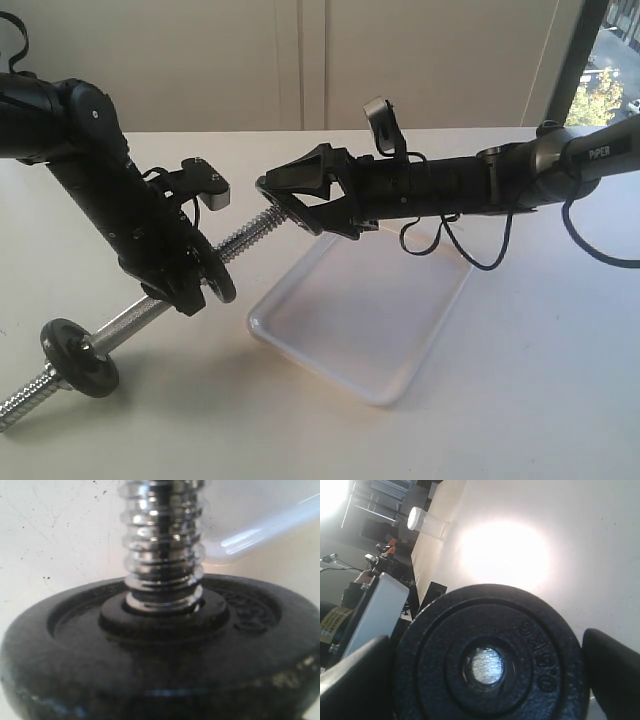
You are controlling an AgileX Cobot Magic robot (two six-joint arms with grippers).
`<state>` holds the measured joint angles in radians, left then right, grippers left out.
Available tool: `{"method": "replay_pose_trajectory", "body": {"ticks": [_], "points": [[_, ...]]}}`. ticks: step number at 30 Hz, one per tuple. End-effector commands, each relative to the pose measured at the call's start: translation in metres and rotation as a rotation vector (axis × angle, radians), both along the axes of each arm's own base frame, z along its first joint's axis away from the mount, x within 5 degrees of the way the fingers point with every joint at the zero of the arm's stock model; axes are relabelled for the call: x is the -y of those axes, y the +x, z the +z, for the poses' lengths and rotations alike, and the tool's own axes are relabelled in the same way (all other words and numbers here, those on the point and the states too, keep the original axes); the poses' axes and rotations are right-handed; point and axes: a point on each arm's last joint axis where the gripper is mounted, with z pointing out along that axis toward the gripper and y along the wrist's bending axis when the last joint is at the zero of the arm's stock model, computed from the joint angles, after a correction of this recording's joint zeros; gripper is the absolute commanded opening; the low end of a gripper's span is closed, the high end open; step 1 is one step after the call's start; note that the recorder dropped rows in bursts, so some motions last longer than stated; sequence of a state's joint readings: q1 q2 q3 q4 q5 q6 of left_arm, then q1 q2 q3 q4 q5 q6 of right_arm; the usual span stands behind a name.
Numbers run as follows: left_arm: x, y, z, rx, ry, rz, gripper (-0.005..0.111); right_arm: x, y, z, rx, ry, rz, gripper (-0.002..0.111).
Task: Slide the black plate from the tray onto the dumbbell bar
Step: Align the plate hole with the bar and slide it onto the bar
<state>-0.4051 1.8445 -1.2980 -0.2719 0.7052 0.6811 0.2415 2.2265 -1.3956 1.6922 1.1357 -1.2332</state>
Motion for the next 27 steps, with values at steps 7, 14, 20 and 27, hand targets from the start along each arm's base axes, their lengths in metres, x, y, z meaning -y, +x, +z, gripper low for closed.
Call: {"method": "replay_pose_trajectory", "body": {"ticks": [7,14,20,27], "points": [[0.006,-0.002,0.021,0.032,-0.079,0.037,0.000,-0.009,-0.005,0.014,0.021,0.071,0.020,0.000],[0.006,-0.002,0.021,0.032,-0.079,0.037,0.000,-0.012,-0.005,0.013,0.015,0.058,0.013,0.000],[0.006,-0.001,0.021,0.033,-0.080,0.038,0.000,-0.020,-0.009,0.013,0.014,0.052,0.028,0.000],[0.006,0.000,0.021,0.046,-0.088,0.059,0.000,-0.036,-0.015,0.010,0.015,0.028,0.044,0.000]]}}
